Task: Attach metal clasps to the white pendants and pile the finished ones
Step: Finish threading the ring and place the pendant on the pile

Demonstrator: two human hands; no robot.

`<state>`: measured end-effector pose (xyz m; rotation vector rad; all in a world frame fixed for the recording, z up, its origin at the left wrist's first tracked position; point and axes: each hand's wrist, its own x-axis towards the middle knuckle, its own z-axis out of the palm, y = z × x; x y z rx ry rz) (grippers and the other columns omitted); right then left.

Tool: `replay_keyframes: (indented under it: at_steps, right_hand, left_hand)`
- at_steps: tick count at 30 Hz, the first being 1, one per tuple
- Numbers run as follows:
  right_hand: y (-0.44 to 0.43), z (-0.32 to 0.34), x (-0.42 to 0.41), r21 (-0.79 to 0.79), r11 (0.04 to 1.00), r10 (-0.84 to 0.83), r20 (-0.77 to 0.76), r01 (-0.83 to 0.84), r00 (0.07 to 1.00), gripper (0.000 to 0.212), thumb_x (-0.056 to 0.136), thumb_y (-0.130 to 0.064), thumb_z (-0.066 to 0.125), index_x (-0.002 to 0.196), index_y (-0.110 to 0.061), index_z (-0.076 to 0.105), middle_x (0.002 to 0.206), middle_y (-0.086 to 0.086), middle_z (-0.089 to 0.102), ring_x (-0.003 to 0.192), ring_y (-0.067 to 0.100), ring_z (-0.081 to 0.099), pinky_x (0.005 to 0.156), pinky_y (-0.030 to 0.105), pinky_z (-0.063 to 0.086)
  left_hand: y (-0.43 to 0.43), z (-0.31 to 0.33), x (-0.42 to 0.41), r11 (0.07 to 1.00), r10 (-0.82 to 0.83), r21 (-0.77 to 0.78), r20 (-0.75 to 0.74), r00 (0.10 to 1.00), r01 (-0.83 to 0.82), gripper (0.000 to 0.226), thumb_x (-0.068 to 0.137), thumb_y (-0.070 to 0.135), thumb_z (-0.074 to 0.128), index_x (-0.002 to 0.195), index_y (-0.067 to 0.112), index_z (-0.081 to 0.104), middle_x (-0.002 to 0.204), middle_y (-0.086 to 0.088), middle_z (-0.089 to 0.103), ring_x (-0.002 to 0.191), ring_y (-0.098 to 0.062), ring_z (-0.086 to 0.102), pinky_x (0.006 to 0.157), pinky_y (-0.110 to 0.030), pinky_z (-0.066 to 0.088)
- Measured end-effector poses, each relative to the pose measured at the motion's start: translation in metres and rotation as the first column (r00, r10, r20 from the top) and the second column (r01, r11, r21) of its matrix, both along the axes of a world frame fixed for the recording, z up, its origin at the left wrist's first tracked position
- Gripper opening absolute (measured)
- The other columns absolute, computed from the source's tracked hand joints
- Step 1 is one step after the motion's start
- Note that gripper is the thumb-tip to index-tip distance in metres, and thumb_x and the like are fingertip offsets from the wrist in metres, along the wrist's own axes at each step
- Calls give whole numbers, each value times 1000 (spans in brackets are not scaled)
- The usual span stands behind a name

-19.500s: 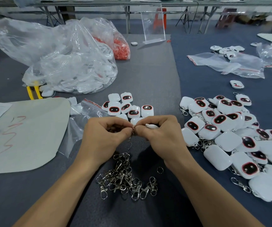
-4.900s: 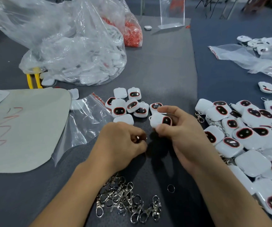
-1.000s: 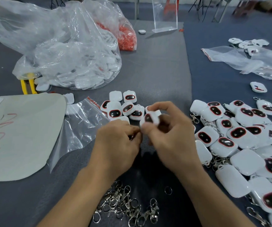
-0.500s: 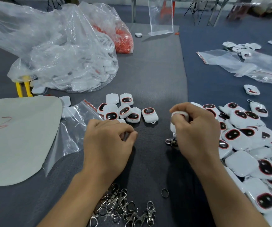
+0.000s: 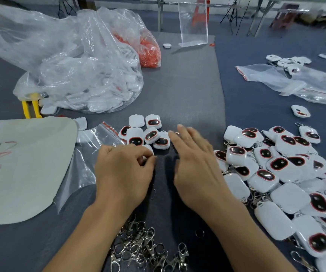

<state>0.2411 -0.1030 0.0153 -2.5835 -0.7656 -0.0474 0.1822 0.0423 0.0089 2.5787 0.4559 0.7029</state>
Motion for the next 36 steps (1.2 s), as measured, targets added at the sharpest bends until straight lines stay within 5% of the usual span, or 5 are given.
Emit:
replay_keyframes:
  at_steps: [8, 14, 18, 27, 36]
  right_hand:
    - [-10, -5, 11, 194, 981, -30, 26, 25, 999, 29, 92, -14, 62, 117, -27, 70, 111, -17, 65, 114, 7, 52, 93, -1, 26]
    - [-14, 1, 7, 9, 999, -50, -75, 51, 996, 47, 102, -17, 47, 148, -28, 50, 147, -7, 53, 129, 18, 47, 102, 29, 34]
    - [-18, 8, 2, 123, 992, -15, -114, 29, 993, 30, 96, -14, 60, 118, -34, 61, 111, -12, 60, 103, 15, 57, 82, 27, 39]
    - [-8, 3, -14, 406, 913, 28, -131, 28, 991, 41, 87, -19, 75, 113, -44, 55, 85, -21, 65, 81, -4, 62, 66, 8, 45]
    - [-11, 2, -15, 409, 909, -16, -156, 80, 988, 26, 78, -17, 75, 84, -34, 57, 71, -19, 65, 71, -3, 60, 58, 7, 40]
  left_hand:
    - [9, 0, -4, 989, -23, -145, -6, 1000, 22, 11, 80, 34, 79, 70, 34, 74, 56, 19, 60, 59, -3, 58, 74, -28, 43]
    - [24, 0, -15, 928, -169, -360, -167, 971, 99, 11, 78, 32, 81, 73, 41, 78, 66, 24, 68, 66, 3, 63, 59, -15, 43]
    - [35, 9, -29, 880, -298, -442, -233, 926, 173, 21, 84, 26, 77, 81, 47, 79, 77, 28, 73, 78, 9, 66, 67, -7, 44]
    - [31, 5, -83, 937, -320, -232, -275, 907, 260, 34, 76, 48, 72, 109, 55, 69, 112, 34, 59, 108, 11, 54, 88, -8, 37]
    - [12, -5, -69, 978, -145, -159, -65, 987, 133, 5, 87, 32, 76, 87, 35, 79, 79, 20, 67, 78, -3, 59, 75, -32, 51]
